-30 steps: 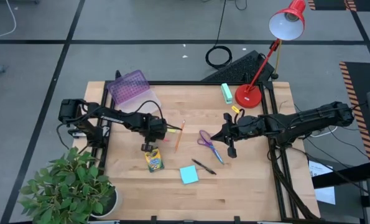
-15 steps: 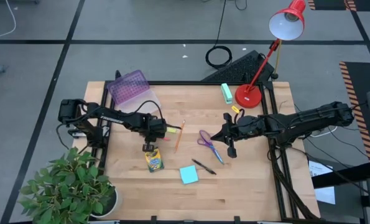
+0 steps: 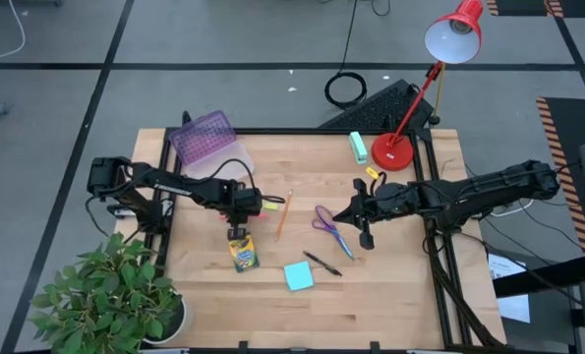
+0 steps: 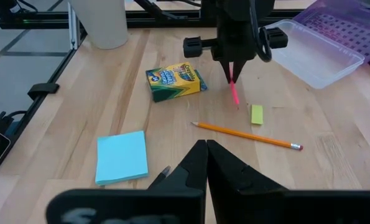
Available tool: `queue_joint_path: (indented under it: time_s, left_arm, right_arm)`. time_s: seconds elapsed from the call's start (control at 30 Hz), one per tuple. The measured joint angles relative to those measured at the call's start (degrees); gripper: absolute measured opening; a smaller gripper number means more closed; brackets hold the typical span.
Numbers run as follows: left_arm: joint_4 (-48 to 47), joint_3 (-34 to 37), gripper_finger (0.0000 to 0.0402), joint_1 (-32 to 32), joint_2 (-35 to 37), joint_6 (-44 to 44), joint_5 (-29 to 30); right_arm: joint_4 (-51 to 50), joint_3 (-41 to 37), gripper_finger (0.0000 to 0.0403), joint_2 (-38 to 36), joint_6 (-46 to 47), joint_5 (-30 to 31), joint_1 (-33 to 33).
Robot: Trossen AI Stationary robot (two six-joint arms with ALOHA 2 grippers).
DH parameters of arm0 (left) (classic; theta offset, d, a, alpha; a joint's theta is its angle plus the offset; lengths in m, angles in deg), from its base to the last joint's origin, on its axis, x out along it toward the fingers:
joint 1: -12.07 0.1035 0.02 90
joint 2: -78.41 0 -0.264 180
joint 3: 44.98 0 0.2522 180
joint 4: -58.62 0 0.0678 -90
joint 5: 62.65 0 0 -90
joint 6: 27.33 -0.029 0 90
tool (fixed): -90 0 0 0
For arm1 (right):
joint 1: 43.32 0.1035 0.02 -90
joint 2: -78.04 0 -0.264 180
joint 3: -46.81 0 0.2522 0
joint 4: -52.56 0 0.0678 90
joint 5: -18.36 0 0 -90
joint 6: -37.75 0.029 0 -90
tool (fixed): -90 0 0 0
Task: Pack school essentials
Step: Put the pink pencil into the purple supply box
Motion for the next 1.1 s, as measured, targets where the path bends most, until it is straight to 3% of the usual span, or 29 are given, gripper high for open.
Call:
queue_joint_path:
  time_s: [0.6, 1.1]
  left_arm:
    - [-0.45, -0.21, 0.0042, 0.22, 0.15, 5.67, -0.02]
    - [-12.85, -10.25, 0.0042, 2.99, 0.20, 8.88, 0.75]
  right_arm:
    - [0.00, 0.00, 0.0000, 0.00, 0.00, 0.00, 0.00]
    - [0.00, 0.00, 0.0000, 0.00, 0.00, 0.00, 0.00]
